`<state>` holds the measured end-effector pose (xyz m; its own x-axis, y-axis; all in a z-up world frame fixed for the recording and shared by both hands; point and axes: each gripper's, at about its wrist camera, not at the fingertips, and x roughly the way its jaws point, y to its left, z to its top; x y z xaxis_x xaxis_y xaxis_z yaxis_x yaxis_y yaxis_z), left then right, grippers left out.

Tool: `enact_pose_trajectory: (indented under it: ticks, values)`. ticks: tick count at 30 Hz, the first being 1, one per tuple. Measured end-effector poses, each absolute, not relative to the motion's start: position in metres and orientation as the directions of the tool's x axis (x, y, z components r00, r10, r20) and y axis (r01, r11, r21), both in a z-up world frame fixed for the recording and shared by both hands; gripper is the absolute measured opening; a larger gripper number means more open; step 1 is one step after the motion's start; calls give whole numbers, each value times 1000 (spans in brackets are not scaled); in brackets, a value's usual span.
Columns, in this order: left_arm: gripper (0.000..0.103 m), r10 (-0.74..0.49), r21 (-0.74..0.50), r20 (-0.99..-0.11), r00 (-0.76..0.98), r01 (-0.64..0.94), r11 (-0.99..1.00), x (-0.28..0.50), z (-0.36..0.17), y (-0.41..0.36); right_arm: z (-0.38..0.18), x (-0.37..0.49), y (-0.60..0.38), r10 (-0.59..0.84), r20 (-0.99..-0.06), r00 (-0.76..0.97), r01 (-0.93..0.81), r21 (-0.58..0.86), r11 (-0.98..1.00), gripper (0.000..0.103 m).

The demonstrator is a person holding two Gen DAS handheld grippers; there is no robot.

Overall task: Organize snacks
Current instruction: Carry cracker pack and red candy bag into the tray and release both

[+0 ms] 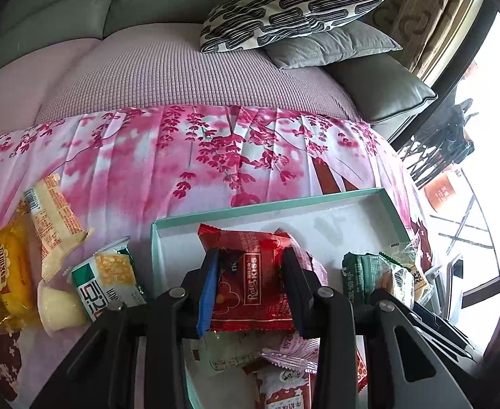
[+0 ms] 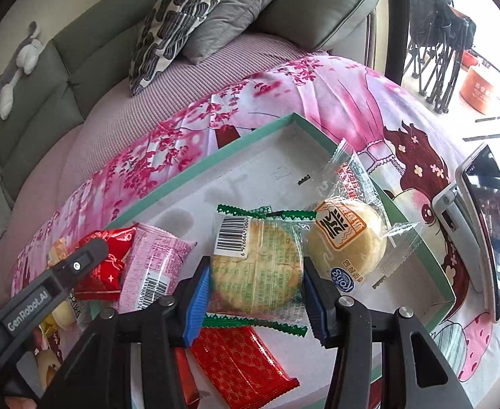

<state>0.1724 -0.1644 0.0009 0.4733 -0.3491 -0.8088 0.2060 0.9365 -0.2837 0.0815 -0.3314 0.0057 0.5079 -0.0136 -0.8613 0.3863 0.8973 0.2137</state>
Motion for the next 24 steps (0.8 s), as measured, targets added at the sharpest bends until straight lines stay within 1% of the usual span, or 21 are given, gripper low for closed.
enact_pose_trajectory:
  ticks: [2, 3, 4, 5, 7, 8, 10, 11, 13, 14, 15, 16, 20, 22, 24]
  values:
    - [46, -349, -285, -814, 465, 203, 937, 172, -1, -164, 4, 83, -332, -11, -862, 506, 383, 214, 899, 53]
    - [55, -348, -286, -816, 462, 201, 937, 171, -1, -162, 3, 84, -331, -12, -865, 502, 380, 207, 901, 55]
    - [60, -348, -288, -817, 460, 198, 937, 170, -2, -161, 2, 84, -331, -16, -866, 499, 379, 202, 903, 58]
    - [60, -349, -292, -816, 462, 193, 937, 168, -1, -159, 2, 84, -330, -19, -866, 500, 378, 198, 904, 61]
    - [62, -343, -291, -817, 464, 183, 939, 166, 0, -155, 2, 85, -329, -19, -865, 502, 373, 197, 907, 71]
    - [64, -339, -290, -818, 465, 176, 941, 165, 0, -152, 3, 85, -328, -18, -862, 506, 371, 199, 907, 73]
    - [75, -337, -293, -818, 467, 166, 942, 163, 0, -147, 4, 84, -328, -17, -860, 510, 368, 200, 908, 76]
    - [76, -337, -298, -817, 467, 159, 941, 162, -1, -144, 4, 84, -328, -18, -859, 511, 367, 200, 908, 79]
    - [79, -335, -303, -818, 468, 144, 942, 160, -2, -139, 3, 84, -328, -24, -856, 516, 369, 197, 908, 91]
    - [80, -331, -305, -819, 469, 134, 943, 159, -3, -136, 4, 84, -328, -26, -854, 520, 369, 196, 909, 95]
    - [83, -328, -306, -819, 471, 126, 944, 159, -4, -134, 4, 84, -328, -31, -852, 523, 367, 193, 910, 103]
    - [85, -325, -306, -818, 475, 120, 945, 158, -4, -131, 4, 84, -328, -35, -849, 527, 365, 189, 911, 103]
    - [89, -329, -309, -802, 498, 125, 943, 154, -2, -125, 5, 83, -327, -31, -837, 546, 359, 200, 912, 103]
    - [94, -326, -303, -795, 511, 130, 944, 153, 0, -124, 5, 83, -325, -32, -837, 546, 358, 198, 912, 103]
    - [95, -321, -294, -791, 521, 137, 946, 152, 1, -122, 4, 84, -323, -39, -840, 541, 356, 187, 915, 103]
